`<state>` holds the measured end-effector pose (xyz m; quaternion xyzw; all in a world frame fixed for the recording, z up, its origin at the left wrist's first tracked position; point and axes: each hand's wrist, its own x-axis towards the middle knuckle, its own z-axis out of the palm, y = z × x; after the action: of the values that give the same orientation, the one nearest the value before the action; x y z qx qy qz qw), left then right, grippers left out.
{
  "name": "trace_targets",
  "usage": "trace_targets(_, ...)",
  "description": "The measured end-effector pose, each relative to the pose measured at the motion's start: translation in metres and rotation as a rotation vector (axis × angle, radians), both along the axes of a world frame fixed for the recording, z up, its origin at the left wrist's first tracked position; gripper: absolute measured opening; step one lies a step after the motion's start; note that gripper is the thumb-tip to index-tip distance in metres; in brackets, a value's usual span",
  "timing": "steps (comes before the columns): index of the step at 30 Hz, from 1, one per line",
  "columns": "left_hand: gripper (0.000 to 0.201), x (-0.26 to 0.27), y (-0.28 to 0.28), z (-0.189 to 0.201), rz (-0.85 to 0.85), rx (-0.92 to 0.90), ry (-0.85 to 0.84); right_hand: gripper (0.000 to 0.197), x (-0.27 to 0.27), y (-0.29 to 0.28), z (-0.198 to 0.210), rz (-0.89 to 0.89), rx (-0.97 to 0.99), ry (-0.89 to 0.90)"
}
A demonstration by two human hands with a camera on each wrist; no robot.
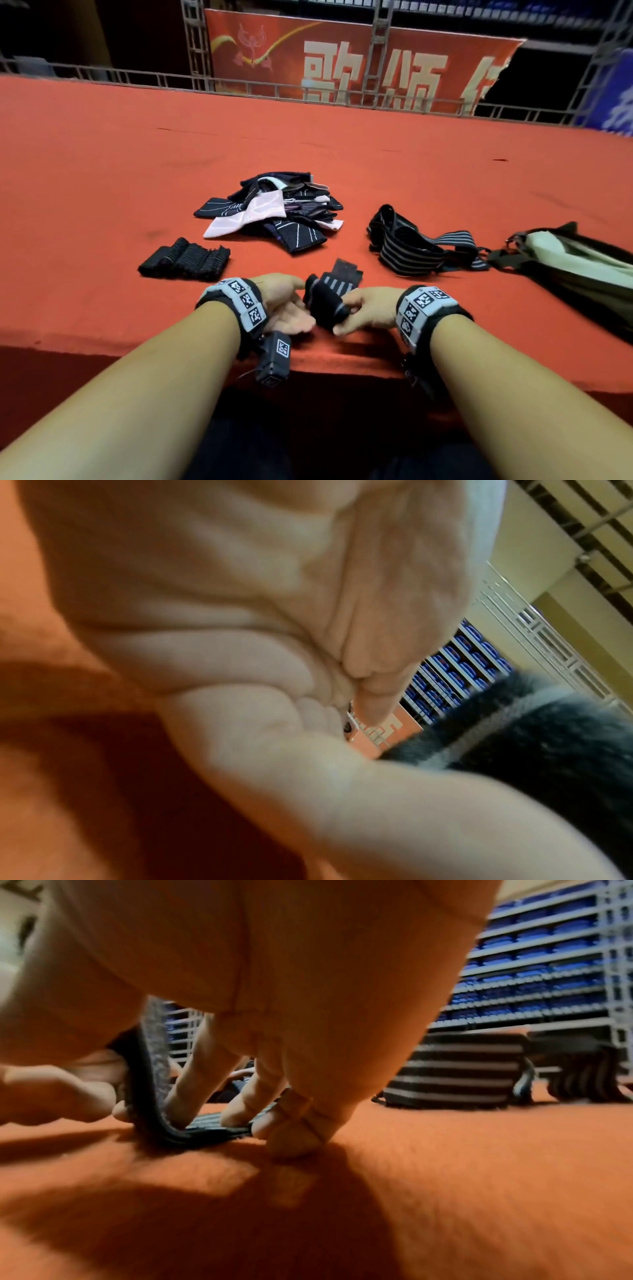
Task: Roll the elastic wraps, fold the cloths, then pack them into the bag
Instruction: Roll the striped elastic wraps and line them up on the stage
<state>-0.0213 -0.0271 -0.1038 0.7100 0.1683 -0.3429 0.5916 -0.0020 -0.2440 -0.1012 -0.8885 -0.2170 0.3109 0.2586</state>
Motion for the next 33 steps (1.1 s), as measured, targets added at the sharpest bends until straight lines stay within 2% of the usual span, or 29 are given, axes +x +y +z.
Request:
trace_targets(2, 0.047, 0.01, 0.005, 0.003, -0.013, 0.095, -0.036, 0.023, -0.005, -0.003, 0.002, -0.15, 0.043, -0.031)
trace_targets(5, 0.022, 0.016, 0.006, 0.005, -0.026, 0.252, -0.191, 0.032, -0.006, -0.009, -0.003, -0.321, 0.006, -0.133)
trace_targets(7, 0.02, 0.02, 0.005, 0.003, -0.083, 0.28, -0.262, 0.023, -0.003, -0.005, -0.01, -0.395, 0.108, -0.109)
trace_targets(9, 0.012, 0.025, 0.002, 0.0, -0.157, 0.255, -0.253, 0.016, 0.004, 0.001, -0.018, -0.469, 0.217, -0.076)
trace_targets(12, 0.023, 0.035, 0.004, -0.007, -0.191, 0.238, -0.271, 0.02, 0.011, 0.008, -0.02, -0.565, 0.215, -0.128)
trace_targets(16, 0.027, 0.041, 0.004, -0.018, -0.175, 0.268, -0.293, 0.031, 0.021, 0.011, -0.017, -0.602, 0.037, -0.171)
trace_targets(18, 0.028, 0.044, 0.002, -0.019, -0.19, 0.298, -0.302, 0.029, 0.024, 0.012, -0.018, -0.653, 0.017, -0.175)
trace_targets(19, 0.027, 0.046, 0.0, -0.018, -0.2, 0.32, -0.307, 0.034, 0.023, 0.012, -0.018, -0.692, 0.038, -0.17)
trace_targets(20, 0.026, 0.048, -0.001, -0.015, -0.218, 0.355, -0.322, 0.048, 0.022, 0.012, -0.018, -0.724, 0.07, -0.165)
trace_targets(22, 0.028, 0.054, -0.004, -0.011, -0.276, 0.507, -0.431, 0.076, 0.018, 0.01, -0.018, -0.708, 0.116, -0.189)
trace_targets(24, 0.04, 0.057, -0.01, -0.008, -0.307, 0.609, -0.608, 0.089, 0.014, 0.007, -0.016, -0.629, 0.121, -0.231)
trace_targets(26, 0.051, 0.058, -0.017, -0.006, -0.36, 0.597, -0.74, 0.087, 0.013, 0.006, -0.015, -0.543, 0.086, -0.256)
trace_targets(28, 0.051, 0.059, -0.023, -0.003, -0.458, 0.676, -0.819, 0.079, 0.013, 0.006, -0.016, -0.496, 0.042, -0.27)
trace_targets(30, 0.048, 0.062, -0.026, -0.002, -0.515, 0.751, -0.808, 0.075, 0.013, 0.007, -0.016, -0.476, 0.013, -0.277)
trace_targets(33, 0.047, 0.065, -0.025, -0.003, -0.521, 0.753, -0.728, 0.071, 0.012, 0.006, -0.018, -0.471, 0.029, -0.303)
